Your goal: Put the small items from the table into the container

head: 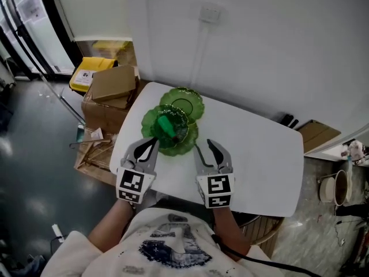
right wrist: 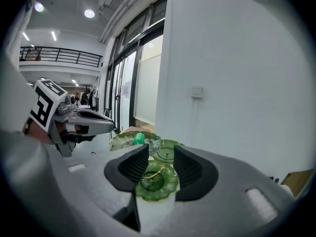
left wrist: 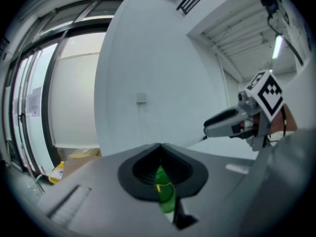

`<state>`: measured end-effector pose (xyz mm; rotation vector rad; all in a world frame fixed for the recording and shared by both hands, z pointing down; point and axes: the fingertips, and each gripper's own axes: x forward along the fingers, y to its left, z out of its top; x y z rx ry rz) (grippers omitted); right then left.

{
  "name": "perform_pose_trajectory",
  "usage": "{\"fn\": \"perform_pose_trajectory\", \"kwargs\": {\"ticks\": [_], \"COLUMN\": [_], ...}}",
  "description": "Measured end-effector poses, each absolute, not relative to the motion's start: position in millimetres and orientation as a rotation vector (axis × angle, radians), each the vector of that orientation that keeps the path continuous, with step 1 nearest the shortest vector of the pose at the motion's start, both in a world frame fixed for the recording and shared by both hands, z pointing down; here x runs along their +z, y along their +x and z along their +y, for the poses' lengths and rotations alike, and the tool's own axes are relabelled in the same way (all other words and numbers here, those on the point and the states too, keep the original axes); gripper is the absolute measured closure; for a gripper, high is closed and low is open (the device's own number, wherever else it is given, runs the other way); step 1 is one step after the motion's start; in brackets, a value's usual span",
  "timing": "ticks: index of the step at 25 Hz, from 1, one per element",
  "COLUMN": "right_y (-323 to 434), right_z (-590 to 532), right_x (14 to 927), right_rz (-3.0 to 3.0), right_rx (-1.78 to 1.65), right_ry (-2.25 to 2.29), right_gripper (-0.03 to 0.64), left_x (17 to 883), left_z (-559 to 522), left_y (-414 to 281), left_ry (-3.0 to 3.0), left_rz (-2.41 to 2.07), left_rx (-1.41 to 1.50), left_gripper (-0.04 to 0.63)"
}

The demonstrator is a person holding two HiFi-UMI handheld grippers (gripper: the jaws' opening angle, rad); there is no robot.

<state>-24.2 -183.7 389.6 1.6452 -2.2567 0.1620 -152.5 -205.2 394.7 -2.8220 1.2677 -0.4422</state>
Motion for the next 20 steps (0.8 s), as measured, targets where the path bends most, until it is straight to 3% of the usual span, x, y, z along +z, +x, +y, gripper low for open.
{"fn": "perform_pose_trajectory", "kwargs": {"ticks": [3, 5, 14, 20], "right_y": [3.2, 19.9, 71.2, 94.1], "right_z": [-158.1, -140.0, -62.3, -19.6], "right_x": [389.2, 387.2, 395.3, 403.7], "right_rz": [-2.24, -2.229, -2.171, -2.148], "right_rx": [0.15, 0.138, 0.15, 0.176], "right_ry": [1.694, 1.73, 1.8, 1.829], "right_gripper": [0.462, 0.534, 0.615, 0.617], "left_x": [396.6, 397.2, 399.5, 408.3], "left_z": [-182.6, -165.3, -93.6, -58.8], "left_y": [-128.8, -112.2, -56.7, -32.5], "left_ry": [-2.824, -2.831, -2.866, -2.884], "left_rz": [1.226, 1.187, 1.072, 1.049], "left_rx": [-0.46, -0.458, -0.45, -0.464], "left_gripper": [0.607, 0.607, 0.607, 0.607]}}
